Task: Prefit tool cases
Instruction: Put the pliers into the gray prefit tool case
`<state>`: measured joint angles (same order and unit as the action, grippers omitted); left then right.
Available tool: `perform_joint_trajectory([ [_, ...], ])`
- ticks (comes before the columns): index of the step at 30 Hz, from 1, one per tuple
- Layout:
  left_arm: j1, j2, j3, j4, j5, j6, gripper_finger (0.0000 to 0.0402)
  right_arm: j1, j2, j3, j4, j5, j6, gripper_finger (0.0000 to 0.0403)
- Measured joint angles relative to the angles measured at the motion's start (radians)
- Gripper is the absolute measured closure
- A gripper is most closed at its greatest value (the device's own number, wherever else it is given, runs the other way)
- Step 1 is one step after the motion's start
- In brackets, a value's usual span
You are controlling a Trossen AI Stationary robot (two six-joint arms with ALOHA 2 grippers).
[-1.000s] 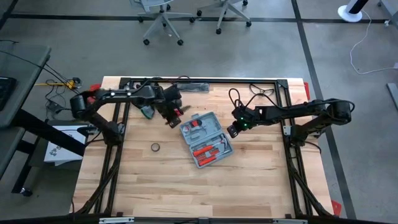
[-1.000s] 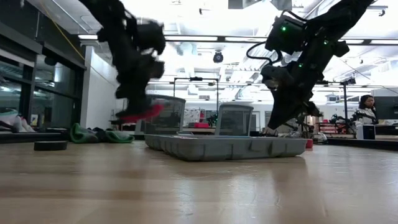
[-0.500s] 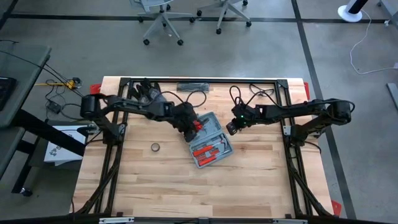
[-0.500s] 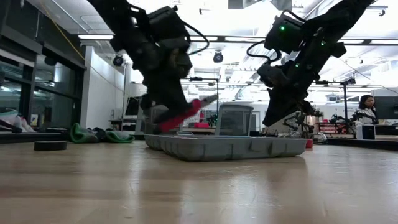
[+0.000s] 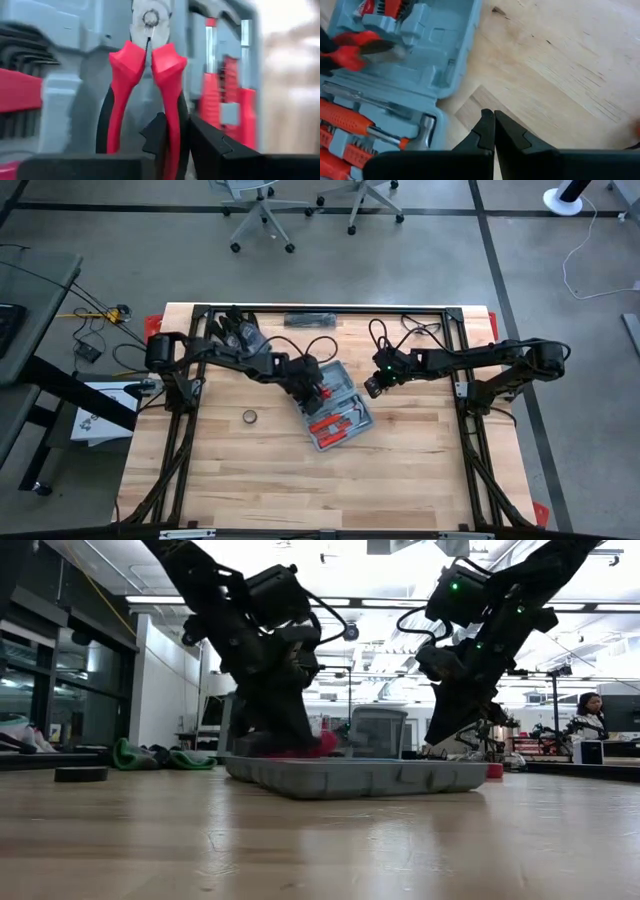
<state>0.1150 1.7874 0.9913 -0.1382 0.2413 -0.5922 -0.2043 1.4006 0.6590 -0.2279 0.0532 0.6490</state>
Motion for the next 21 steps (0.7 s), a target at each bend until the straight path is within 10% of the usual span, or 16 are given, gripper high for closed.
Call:
perform_joint_trajectory([
  [21, 0.024, -0.012, 0.013, -0.101, -0.065, 0.020, 0.0328, 0.002, 0.000, 0.000, 0.001, 0.000, 0.005, 0.0403],
])
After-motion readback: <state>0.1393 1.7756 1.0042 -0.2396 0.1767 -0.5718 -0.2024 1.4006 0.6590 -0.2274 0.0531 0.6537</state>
